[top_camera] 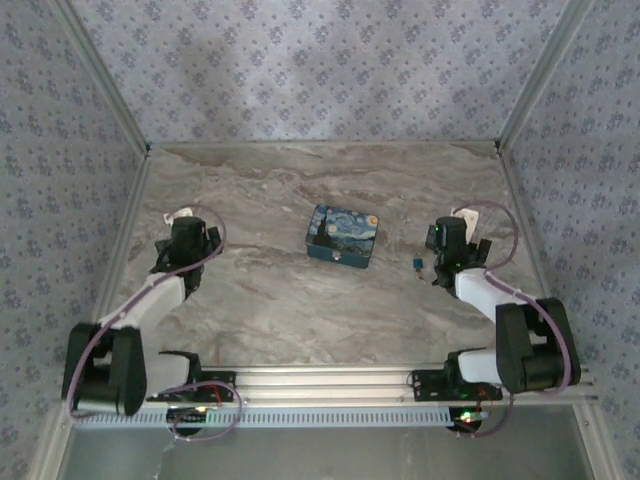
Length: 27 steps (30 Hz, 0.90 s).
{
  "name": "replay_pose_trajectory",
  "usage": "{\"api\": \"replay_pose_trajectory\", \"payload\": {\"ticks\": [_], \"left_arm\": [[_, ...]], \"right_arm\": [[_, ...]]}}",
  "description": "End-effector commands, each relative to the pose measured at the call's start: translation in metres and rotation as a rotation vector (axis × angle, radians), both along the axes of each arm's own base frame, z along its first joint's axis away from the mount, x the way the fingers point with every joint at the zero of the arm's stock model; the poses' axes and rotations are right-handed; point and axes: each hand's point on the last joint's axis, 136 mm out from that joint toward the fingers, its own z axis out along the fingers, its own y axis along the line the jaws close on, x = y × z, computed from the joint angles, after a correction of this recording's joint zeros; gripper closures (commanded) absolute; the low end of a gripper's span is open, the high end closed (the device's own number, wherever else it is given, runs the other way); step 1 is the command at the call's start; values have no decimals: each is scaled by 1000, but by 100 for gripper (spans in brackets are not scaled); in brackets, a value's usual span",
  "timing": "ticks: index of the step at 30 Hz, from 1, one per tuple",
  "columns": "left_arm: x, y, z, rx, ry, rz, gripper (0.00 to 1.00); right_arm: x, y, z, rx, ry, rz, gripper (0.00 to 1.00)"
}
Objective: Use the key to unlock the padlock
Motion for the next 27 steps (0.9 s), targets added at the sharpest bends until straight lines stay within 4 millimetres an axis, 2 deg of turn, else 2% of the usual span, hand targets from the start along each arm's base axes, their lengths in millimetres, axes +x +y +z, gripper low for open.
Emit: {"api": "replay_pose_trajectory", "payload": {"ticks": [1,3,6,7,9,10,11,12,13,15,27], "left_arm": [[32,7,6,99,-97,-67,0],[38,6,0,117,-115,-93,0],[50,-11,8,94,-216,-197,0],[51,-12,1,89,-209,-204,0],[52,-7,-4,82,-233,-181,0],[51,-4,-6,53,-216,-179,0],[52,-1,-7,36,-235,-175,0],[49,-3,-15,14,-236,-199,0],[51,-2,-11,30,-294,-200,0],[47,3,-14,27,-244,-159,0],[46,1,-12,58,-260,-152,0]], "right_arm": [[22,1,17,-65,-137,59,0],[29,10,13,-70,-120,127,0],[34,5,7,-65,-177,159,0],[36,7,4,-54,-162,184,0],[37,11,1,14,-175,230,0],[34,14,-8,32,-168,280,0],[37,15,-7,38,-224,299,0],[34,8,-10,42,-200,257,0],[32,6,-12,62,-173,242,0],[33,11,-7,-2,-201,243,0],[35,11,-10,33,-185,266,0]]}}
